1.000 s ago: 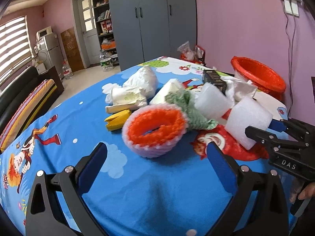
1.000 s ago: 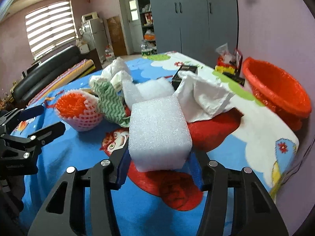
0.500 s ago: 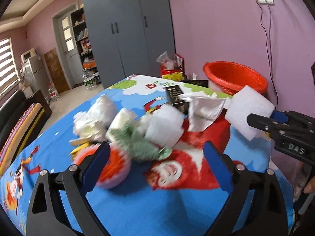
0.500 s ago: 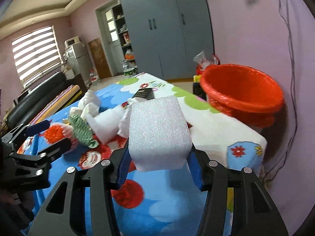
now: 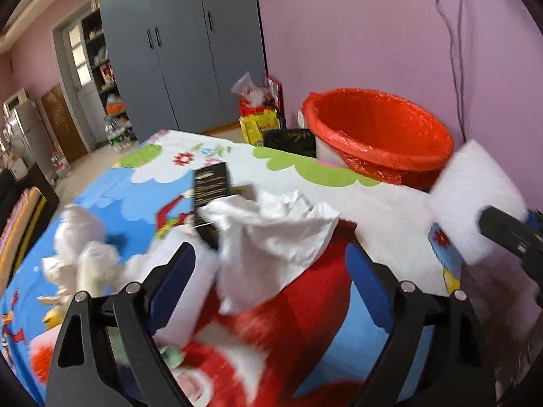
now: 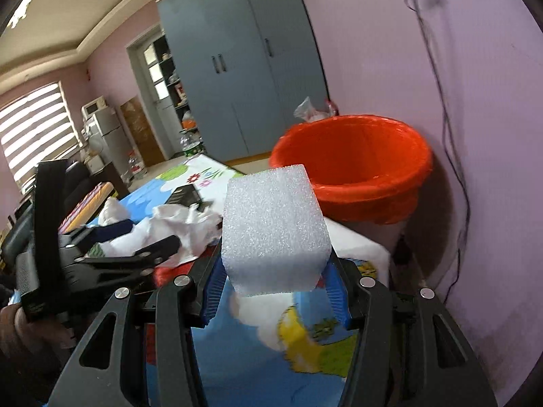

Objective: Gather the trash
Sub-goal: 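Grasp the white foam block with the right gripper while the left gripper grasps crumpled tissue, then lower both items into the orange bucket and open both grippers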

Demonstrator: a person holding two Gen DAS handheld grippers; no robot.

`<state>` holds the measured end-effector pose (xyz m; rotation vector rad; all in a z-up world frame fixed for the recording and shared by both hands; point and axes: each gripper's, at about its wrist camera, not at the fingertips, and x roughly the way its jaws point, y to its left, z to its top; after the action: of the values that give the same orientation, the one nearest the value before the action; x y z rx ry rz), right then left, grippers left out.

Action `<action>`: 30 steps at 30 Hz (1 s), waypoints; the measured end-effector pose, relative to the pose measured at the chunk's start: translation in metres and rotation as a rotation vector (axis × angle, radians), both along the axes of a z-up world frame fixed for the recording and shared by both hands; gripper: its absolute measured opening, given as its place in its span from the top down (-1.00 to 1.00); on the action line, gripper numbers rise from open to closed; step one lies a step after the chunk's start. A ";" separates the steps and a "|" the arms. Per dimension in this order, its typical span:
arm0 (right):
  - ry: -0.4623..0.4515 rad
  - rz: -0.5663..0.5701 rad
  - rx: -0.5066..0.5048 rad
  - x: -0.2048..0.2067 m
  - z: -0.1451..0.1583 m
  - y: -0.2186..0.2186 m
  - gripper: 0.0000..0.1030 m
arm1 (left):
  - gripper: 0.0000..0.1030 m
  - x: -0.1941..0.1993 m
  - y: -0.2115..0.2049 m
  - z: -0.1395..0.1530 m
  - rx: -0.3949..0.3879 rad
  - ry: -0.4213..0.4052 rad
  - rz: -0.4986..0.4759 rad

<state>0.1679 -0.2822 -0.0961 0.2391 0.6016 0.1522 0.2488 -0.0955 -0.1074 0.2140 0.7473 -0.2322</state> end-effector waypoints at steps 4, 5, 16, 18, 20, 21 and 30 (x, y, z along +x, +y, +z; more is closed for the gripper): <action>0.004 -0.025 0.023 0.005 -0.005 -0.018 0.00 | -0.31 0.027 -0.017 -0.018 0.013 0.067 -0.007; 0.004 -0.030 0.025 0.007 -0.006 -0.022 0.00 | 0.14 0.035 -0.021 -0.024 -0.006 0.111 -0.033; -0.024 -0.051 0.043 0.015 -0.006 -0.045 0.00 | 0.68 0.042 -0.026 -0.003 -0.181 0.099 -0.121; -0.033 -0.056 0.046 0.018 -0.004 -0.049 0.00 | 0.68 0.044 -0.031 0.004 -0.186 0.085 -0.127; -0.045 -0.064 0.038 0.025 0.000 -0.055 0.00 | 0.68 0.050 -0.038 0.013 -0.193 0.068 -0.142; -0.051 -0.067 0.037 0.028 0.001 -0.058 0.00 | 0.68 0.053 -0.041 0.016 -0.196 0.061 -0.147; -0.070 -0.118 0.017 0.066 0.007 -0.085 0.00 | 0.68 0.084 -0.084 0.055 -0.241 -0.010 -0.236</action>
<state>0.2335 -0.3669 -0.0894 0.2840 0.5149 0.0516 0.3326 -0.1799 -0.0526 0.0734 0.6775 -0.5414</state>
